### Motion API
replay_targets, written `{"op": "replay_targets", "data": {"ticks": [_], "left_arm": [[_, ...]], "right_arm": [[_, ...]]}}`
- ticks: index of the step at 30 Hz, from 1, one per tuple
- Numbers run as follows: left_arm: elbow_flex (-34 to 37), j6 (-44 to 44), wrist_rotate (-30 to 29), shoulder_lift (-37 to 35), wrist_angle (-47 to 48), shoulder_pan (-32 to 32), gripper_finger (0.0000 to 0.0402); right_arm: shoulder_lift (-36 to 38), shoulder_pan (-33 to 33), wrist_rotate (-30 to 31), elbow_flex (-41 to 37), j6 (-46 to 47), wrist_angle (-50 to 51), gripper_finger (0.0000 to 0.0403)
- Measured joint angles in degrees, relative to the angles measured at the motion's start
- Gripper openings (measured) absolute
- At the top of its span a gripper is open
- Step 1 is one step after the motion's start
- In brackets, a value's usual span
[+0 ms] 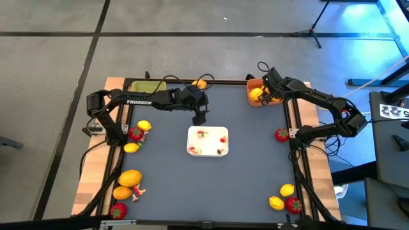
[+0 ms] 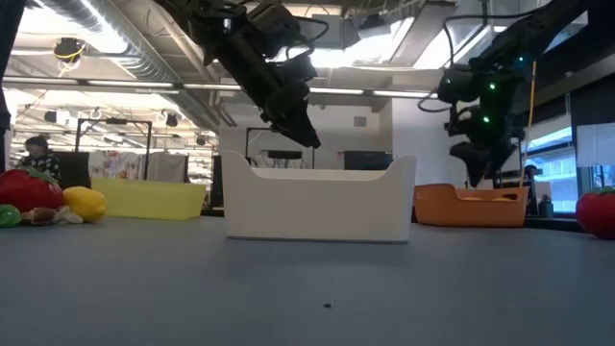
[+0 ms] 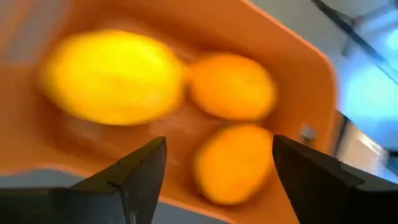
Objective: Sort produce into baskets
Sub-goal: Put the yellow lemon into the orange bin
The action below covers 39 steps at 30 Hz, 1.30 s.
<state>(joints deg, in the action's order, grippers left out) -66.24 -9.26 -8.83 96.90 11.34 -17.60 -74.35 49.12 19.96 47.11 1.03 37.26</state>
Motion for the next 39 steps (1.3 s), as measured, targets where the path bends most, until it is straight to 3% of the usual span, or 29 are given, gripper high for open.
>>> {"op": "replay_targets", "data": {"ticks": [10, 23, 27, 33, 39], "left_arm": [[-0.22, 7.09, -2.01, 0.00, 1.72, -8.71, 0.0280], [-0.26, 2.98, -1.67, 0.00, 1.74, -14.86, 0.0283], [-0.26, 3.28, -1.65, 0.09, 1.75, -15.18, 0.0311], [-0.28, 1.30, -1.84, 1.15, 0.87, -15.16, 0.0389], [-0.30, 1.35, -2.00, 1.62, 0.20, -15.02, 0.0381]], "right_arm": [[0.00, -9.66, -8.78, 1.16, -0.02, -10.02, 0.0287], [0.00, -15.88, -9.44, 1.16, -1.33, -13.84, 0.0287], [0.00, -15.77, -9.37, 1.16, -1.33, -13.84, 0.0287], [-0.15, -15.77, -9.29, 1.16, -1.35, -13.84, 0.0287], [-0.17, -15.73, -9.28, 1.16, -1.37, -13.72, 0.0287]]}}
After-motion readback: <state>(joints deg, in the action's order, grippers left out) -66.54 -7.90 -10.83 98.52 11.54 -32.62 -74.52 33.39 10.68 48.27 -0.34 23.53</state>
